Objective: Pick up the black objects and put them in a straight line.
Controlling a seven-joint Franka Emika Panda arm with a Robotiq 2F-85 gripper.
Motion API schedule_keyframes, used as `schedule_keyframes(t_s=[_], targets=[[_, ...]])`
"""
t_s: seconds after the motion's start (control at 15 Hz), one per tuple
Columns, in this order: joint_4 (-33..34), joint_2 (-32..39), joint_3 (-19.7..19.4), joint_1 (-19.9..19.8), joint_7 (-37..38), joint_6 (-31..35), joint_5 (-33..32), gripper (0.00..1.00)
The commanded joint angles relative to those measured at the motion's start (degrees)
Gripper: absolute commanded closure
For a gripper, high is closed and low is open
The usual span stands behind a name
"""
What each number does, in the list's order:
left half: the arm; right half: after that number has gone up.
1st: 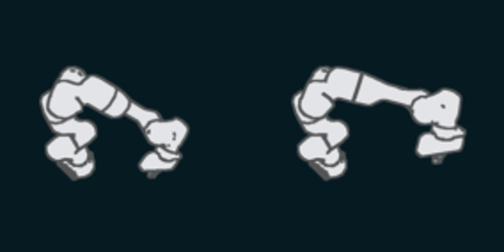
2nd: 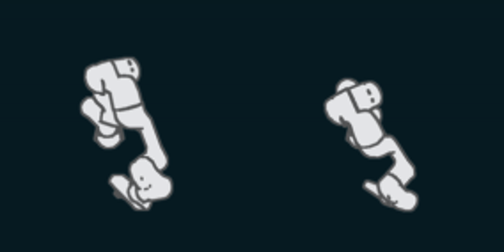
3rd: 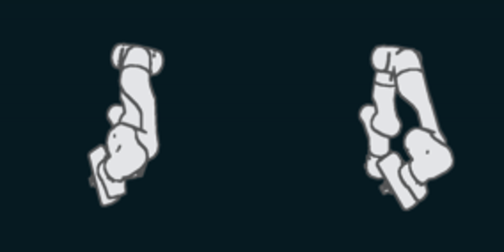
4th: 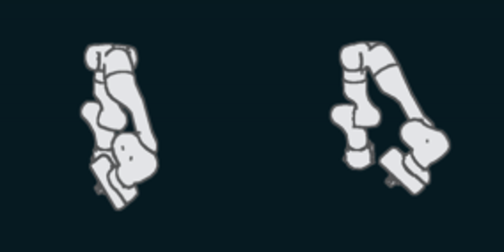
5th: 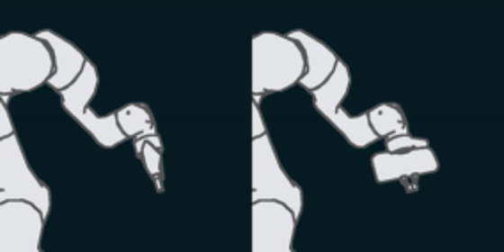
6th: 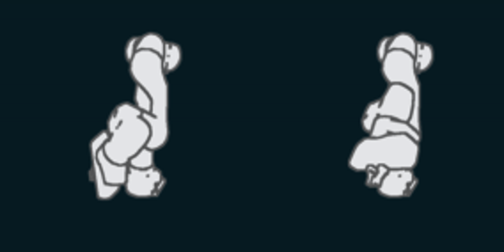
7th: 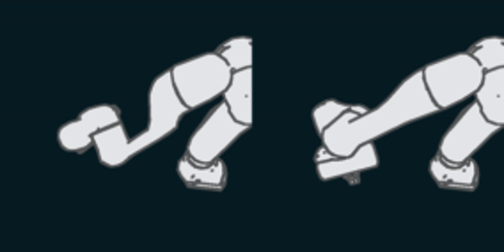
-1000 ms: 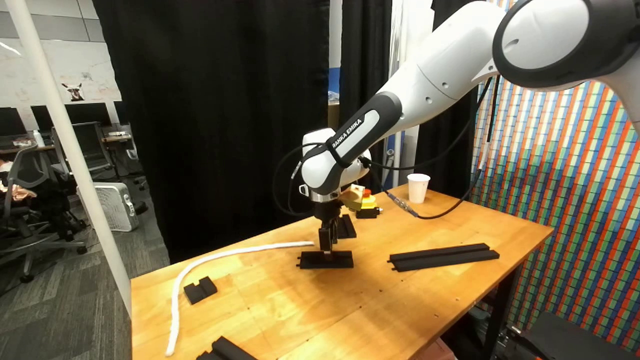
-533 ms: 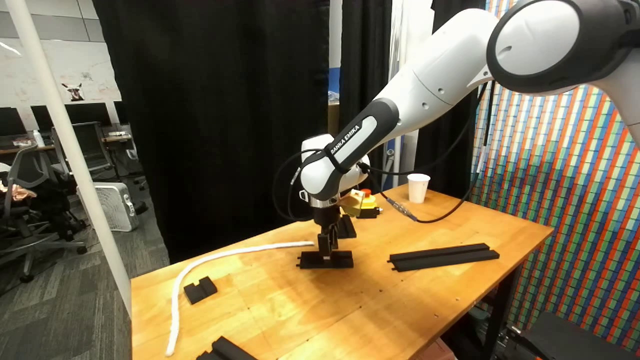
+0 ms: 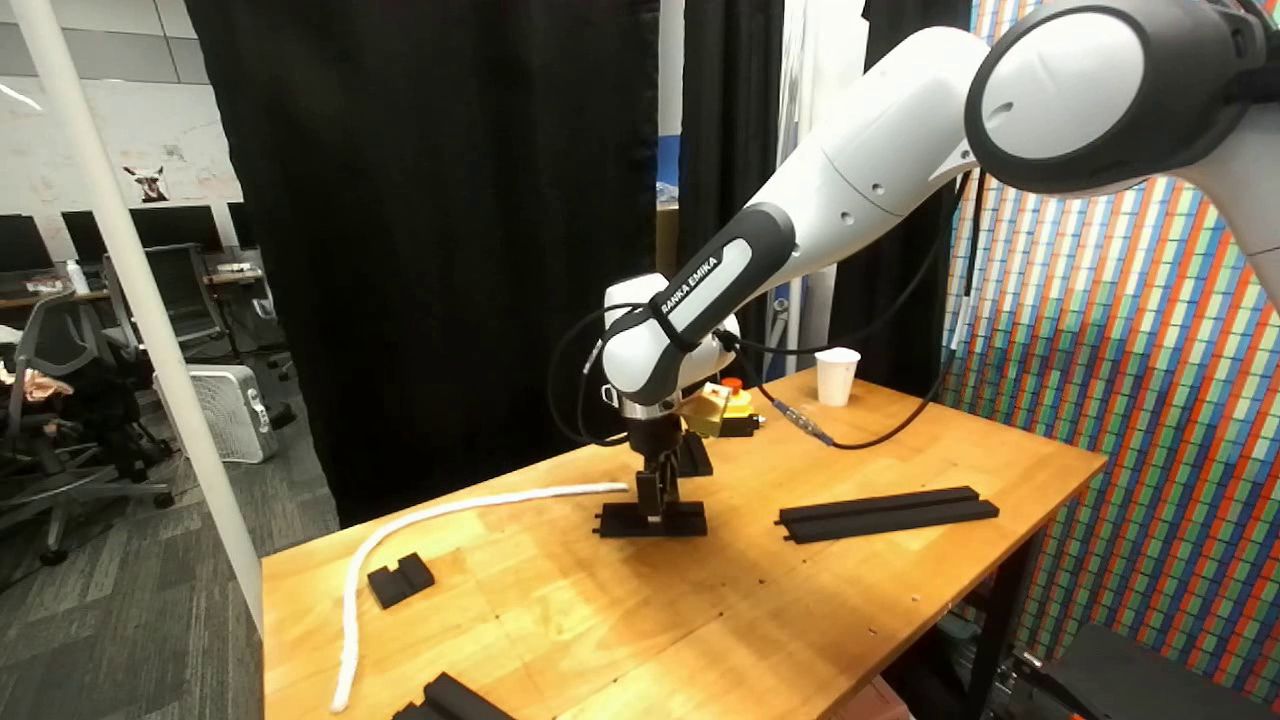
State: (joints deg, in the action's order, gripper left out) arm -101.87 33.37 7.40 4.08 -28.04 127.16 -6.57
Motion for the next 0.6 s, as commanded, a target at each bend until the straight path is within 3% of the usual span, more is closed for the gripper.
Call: schedule_keyframes(t_s=[0.0,0.53], targets=[[1.5,0.9,0.5,-0.5,0.3,-0.3,-0.4,0.00],[-1.7,-0.7,2.5,-0.6,-4.4,0.7,-0.8,0.00]])
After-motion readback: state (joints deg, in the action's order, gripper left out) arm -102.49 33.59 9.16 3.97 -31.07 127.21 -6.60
